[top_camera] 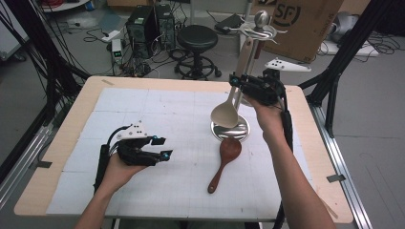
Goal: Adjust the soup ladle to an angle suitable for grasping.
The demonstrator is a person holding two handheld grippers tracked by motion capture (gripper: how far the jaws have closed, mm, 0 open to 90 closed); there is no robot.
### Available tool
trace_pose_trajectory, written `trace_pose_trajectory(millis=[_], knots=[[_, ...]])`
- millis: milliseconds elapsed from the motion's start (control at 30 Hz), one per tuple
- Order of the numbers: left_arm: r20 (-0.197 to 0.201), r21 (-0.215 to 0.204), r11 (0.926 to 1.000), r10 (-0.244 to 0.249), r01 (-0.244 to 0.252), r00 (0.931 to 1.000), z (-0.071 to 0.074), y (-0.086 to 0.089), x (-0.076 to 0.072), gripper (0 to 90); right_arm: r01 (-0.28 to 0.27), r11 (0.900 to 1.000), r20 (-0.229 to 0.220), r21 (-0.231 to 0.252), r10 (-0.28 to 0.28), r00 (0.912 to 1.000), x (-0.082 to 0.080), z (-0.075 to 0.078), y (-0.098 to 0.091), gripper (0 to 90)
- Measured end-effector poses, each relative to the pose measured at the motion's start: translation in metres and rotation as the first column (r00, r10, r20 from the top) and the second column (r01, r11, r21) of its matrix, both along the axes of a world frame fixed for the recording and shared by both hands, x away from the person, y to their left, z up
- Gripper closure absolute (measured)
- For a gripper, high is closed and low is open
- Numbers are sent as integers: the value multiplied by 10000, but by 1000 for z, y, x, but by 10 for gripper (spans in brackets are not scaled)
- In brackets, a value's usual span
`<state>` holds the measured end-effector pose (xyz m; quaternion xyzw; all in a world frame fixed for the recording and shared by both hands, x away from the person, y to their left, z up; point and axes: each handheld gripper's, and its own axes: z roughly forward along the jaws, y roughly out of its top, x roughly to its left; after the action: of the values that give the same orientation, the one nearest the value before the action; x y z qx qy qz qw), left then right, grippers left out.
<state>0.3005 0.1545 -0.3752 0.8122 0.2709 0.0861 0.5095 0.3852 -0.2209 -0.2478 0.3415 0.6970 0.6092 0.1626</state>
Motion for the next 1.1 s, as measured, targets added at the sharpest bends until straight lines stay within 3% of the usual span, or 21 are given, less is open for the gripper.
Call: trace_pose_trajectory(millis=[367, 600, 1100], knots=[[0, 20, 10000, 32, -32, 10000, 0, 1, 0, 434, 48, 9998, 52, -181, -47, 10000, -1, -1, -5, 726], [-46, -51, 9999, 140, -141, 9999, 0, 2, 0, 411, -160, 9996, 85, -250, 163, 9998, -3, -1, -7, 662], [-209, -1, 9987, 517, -517, 9984, -2, 10, 2, 331, -509, 9982, 584, -303, 526, 9969, -15, 7, -28, 592]])
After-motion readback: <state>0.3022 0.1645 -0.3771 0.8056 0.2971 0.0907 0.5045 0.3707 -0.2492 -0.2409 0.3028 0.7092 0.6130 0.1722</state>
